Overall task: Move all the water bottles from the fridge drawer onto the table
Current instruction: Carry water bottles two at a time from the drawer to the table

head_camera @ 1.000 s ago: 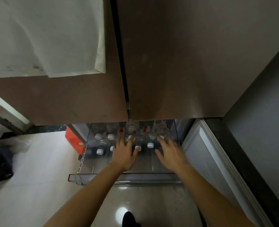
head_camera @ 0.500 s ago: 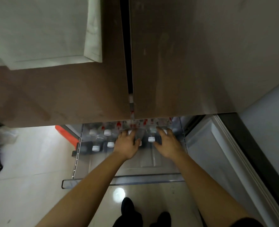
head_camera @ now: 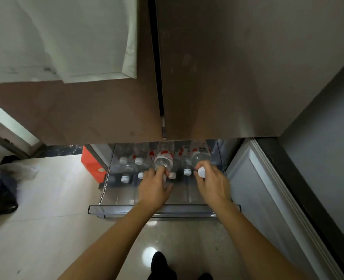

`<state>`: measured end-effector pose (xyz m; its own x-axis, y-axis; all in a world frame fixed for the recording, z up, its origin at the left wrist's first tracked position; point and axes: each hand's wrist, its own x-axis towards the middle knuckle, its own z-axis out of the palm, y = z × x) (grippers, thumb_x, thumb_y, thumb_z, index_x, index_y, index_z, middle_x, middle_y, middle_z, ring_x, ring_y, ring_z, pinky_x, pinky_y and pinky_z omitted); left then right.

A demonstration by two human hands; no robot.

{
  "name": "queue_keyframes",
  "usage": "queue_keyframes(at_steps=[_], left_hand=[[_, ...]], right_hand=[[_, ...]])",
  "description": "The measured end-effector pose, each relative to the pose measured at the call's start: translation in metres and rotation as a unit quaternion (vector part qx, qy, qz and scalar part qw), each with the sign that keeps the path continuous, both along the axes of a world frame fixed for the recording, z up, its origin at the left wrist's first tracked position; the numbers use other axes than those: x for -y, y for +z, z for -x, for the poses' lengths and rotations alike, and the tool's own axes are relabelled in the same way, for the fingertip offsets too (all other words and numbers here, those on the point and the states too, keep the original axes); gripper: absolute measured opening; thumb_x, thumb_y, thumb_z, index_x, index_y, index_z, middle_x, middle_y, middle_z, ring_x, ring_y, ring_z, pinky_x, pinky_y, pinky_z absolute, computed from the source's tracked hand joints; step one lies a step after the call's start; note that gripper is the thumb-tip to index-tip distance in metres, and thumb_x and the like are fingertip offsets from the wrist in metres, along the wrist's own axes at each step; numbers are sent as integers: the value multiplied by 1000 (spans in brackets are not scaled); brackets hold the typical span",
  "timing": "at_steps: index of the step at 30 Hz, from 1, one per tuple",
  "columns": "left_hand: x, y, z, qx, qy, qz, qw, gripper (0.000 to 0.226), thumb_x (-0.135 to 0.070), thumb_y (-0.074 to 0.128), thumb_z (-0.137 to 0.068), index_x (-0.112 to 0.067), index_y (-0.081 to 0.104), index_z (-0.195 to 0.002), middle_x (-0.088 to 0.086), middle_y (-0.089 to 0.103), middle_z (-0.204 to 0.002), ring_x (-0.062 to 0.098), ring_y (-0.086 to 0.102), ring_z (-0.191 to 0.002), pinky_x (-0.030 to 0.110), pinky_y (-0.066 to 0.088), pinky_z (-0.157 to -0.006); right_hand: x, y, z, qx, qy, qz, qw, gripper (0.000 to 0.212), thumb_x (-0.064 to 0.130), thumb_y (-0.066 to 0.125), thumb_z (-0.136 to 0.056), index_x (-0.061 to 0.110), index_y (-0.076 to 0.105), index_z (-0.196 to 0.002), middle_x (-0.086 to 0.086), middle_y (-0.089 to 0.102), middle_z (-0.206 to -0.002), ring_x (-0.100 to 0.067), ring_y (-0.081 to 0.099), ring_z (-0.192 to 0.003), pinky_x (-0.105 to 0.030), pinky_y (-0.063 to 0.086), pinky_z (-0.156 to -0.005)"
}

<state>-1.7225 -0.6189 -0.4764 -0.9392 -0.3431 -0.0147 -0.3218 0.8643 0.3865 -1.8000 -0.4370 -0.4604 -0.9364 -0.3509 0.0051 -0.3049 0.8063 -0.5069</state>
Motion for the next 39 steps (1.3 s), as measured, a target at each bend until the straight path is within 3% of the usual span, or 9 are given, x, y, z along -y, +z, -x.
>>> queue_keyframes(at_steps=[4, 6, 12, 17, 24, 29, 33, 37, 39], left_hand=[[-4, 33, -6, -169, 45, -5, 985, 25, -38, 74, -83, -25, 55, -91, -4, 61, -86, 19, 57, -83, 31, 48, -63], [-2, 49, -3, -195, 57, -21, 979, 23, -40, 71, -85, -28, 52, -89, -9, 57, -79, 17, 56, -76, 33, 50, -59], [8, 63, 12, -28, 3, -1, 1000, 28, -51, 62, -89, -28, 50, -100, -3, 67, -86, 19, 65, -79, 38, 55, -69], [9, 35, 2, -41, -28, -34, 998, 30, -45, 63, -90, -23, 50, -105, 3, 66, -93, 23, 62, -85, 36, 52, -68], [19, 19, -4, -53, 61, -134, 988, 53, -47, 76, -76, -23, 51, -116, 3, 46, -115, 19, 49, -101, 31, 47, -85], [19, -6, -8, 3, 56, -214, 975, 84, -36, 88, -62, -31, 38, -130, -3, 47, -124, 15, 46, -114, 35, 49, -93], [18, -12, -2, -23, 61, -225, 972, 72, -27, 86, -68, -29, 40, -123, -4, 60, -112, 17, 61, -101, 28, 51, -81], [21, -5, 3, -35, 51, -247, 967, 62, -25, 83, -72, -29, 41, -117, -6, 59, -109, 14, 59, -96, 14, 40, -68], [22, 0, 3, -51, 54, -262, 962, 64, -24, 83, -73, -31, 35, -114, -8, 58, -108, 12, 59, -95, 12, 41, -68]], right_hand=[[-12, 31, -8, -28, -22, 46, 998, 25, 42, 58, -97, 30, 49, -116, 1, 68, -92, -23, 64, -80, -26, 35, -62], [-14, 49, -5, -2, -29, 61, 998, 27, 42, 59, -96, 30, 49, -119, 4, 62, -88, -23, 62, -78, -28, 36, -65], [-18, 59, 0, 88, -8, 35, 995, 28, 42, 58, -96, 33, 49, -121, 0, 63, -100, -22, 58, -85, -29, 42, -74], [-24, 39, -7, 133, -6, 69, 989, 30, 42, 59, -95, 33, 51, -123, -3, 67, -109, -26, 64, -99, -31, 48, -73], [-30, 18, -4, 148, -133, 132, 971, 70, 24, 88, -72, 18, 54, -134, -7, 66, -121, -29, 61, -114, -28, 45, -85], [-37, 4, -1, 119, -139, 9, 983, 86, 35, 90, -65, 19, 47, -137, -10, 47, -129, -30, 53, -117, -39, 50, -95], [-35, 0, 2, 141, -136, 52, 979, 83, 27, 88, -70, 19, 44, -139, -8, 53, -131, -31, 54, -121, -40, 49, -96], [-28, 3, 7, 95, -67, -13, 993, 79, 46, 86, -69, 30, 45, -134, 0, 66, -122, -25, 60, -117, -45, 40, -107], [-21, 9, 6, 91, -35, 16, 995, 79, 42, 87, -69, 35, 45, -135, 2, 65, -125, -24, 58, -120, -47, 43, -106]])
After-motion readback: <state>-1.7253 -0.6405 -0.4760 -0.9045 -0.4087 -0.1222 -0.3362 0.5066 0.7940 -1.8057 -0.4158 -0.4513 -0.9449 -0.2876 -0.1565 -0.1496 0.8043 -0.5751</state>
